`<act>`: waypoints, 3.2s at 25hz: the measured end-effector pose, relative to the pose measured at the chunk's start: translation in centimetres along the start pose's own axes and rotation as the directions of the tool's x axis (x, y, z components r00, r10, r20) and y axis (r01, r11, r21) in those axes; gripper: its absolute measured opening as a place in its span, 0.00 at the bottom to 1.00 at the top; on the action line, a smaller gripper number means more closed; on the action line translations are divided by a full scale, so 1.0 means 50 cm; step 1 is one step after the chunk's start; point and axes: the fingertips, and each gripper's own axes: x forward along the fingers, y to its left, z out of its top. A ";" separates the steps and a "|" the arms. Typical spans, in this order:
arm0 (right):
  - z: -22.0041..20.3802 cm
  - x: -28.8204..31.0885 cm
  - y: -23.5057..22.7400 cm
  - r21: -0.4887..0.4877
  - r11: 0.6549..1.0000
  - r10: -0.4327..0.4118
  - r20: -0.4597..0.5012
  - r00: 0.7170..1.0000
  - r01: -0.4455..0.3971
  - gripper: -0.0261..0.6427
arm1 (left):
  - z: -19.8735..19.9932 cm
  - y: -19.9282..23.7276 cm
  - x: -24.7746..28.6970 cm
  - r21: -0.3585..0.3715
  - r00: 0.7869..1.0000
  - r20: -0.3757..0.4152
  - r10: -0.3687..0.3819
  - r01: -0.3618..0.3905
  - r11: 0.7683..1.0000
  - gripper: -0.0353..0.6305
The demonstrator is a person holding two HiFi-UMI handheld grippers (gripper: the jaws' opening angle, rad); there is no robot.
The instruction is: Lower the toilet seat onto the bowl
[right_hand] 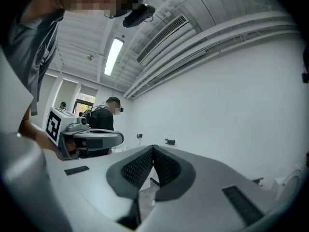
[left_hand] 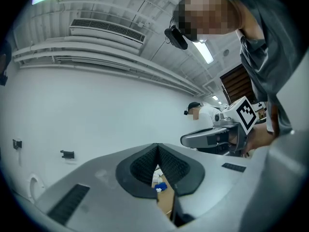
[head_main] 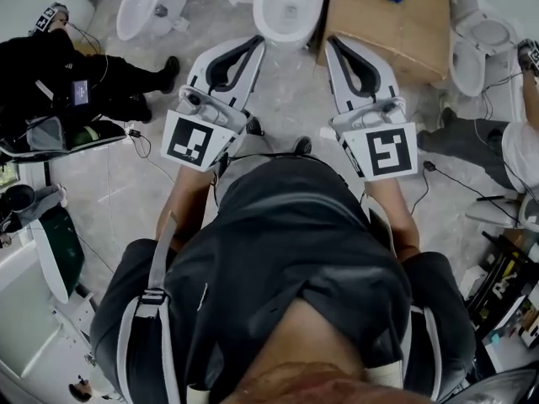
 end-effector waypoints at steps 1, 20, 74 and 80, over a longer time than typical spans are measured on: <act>-0.002 0.005 0.003 -0.001 1.000 0.001 -0.002 1.000 -0.001 0.05 | -0.001 0.003 -0.003 0.002 1.000 -0.002 -0.002 0.002 1.000 0.06; 0.016 0.210 0.034 -0.051 0.994 -0.097 -0.041 0.994 0.095 0.05 | -0.030 0.210 0.004 -0.059 0.993 0.056 -0.106 0.109 0.992 0.06; -0.076 0.527 -0.230 -0.005 0.999 -0.047 -0.129 0.991 0.047 0.05 | -0.129 0.451 0.305 -0.144 0.996 0.034 -0.082 0.086 0.986 0.06; -0.075 0.603 -0.200 -0.120 0.992 -0.057 -0.085 0.995 0.047 0.05 | -0.190 0.536 0.248 -0.139 0.997 0.059 -0.054 0.061 0.988 0.06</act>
